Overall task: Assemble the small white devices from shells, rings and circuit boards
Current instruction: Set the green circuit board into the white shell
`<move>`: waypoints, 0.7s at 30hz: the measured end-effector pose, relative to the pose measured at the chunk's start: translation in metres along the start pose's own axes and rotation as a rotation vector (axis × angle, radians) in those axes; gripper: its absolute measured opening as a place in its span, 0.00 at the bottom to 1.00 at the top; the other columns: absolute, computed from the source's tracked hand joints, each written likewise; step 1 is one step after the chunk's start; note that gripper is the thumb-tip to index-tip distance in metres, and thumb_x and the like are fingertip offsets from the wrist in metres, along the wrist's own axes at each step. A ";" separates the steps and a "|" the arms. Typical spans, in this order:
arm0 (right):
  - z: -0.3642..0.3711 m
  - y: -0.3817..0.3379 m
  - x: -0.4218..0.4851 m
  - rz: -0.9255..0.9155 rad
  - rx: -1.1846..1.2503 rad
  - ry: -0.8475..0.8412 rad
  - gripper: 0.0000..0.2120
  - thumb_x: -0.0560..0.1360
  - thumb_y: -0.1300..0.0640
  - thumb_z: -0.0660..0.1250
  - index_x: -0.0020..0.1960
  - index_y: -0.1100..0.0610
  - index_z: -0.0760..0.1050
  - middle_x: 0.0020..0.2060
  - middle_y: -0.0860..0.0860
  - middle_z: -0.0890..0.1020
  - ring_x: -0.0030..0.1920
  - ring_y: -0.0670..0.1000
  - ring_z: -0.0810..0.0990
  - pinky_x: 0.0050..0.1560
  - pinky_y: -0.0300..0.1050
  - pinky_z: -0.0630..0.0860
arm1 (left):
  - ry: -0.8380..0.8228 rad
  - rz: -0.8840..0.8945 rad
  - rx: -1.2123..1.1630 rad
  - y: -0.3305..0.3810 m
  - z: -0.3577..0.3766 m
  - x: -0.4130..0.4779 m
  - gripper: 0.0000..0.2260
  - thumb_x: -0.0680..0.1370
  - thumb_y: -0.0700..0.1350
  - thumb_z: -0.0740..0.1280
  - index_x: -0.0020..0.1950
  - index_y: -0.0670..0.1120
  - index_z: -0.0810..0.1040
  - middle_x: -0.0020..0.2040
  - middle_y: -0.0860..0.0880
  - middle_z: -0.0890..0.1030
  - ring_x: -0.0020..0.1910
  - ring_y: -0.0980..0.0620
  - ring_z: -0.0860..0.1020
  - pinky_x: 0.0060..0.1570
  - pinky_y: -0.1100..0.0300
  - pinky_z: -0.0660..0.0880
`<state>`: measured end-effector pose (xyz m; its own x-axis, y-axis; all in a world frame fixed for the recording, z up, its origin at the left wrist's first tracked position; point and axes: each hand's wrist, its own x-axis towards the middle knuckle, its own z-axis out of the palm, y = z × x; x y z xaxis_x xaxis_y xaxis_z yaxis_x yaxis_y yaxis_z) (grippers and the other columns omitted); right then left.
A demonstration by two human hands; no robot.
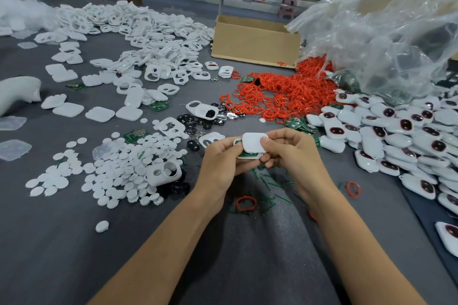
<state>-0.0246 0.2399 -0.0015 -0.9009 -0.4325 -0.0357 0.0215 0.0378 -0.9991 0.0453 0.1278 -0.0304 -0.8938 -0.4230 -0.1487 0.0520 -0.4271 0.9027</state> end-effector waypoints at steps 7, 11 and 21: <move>0.003 0.003 0.001 -0.006 0.000 -0.002 0.08 0.75 0.67 0.68 0.51 0.72 0.75 0.31 0.59 0.77 0.26 0.47 0.77 0.27 0.36 0.74 | 0.045 -0.021 -0.079 0.004 0.000 -0.001 0.13 0.83 0.36 0.55 0.55 0.36 0.79 0.48 0.37 0.84 0.51 0.38 0.83 0.48 0.56 0.82; 0.003 0.007 0.002 -0.022 -0.055 0.018 0.07 0.74 0.65 0.69 0.48 0.70 0.76 0.29 0.59 0.78 0.26 0.49 0.76 0.27 0.38 0.73 | 0.054 -0.020 -0.077 0.003 0.001 -0.002 0.14 0.84 0.37 0.54 0.58 0.33 0.78 0.50 0.35 0.83 0.52 0.37 0.82 0.51 0.54 0.81; 0.011 0.014 -0.001 -0.067 -0.224 0.109 0.02 0.73 0.62 0.70 0.44 0.56 0.78 0.32 0.49 0.79 0.28 0.47 0.75 0.31 0.41 0.71 | 0.046 0.021 -0.025 -0.001 0.001 0.000 0.12 0.83 0.39 0.58 0.54 0.37 0.80 0.46 0.41 0.84 0.42 0.51 0.84 0.44 0.61 0.82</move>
<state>-0.0185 0.2305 -0.0153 -0.9389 -0.3412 0.0456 -0.1256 0.2162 -0.9682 0.0450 0.1289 -0.0312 -0.8709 -0.4686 -0.1486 0.0823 -0.4370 0.8957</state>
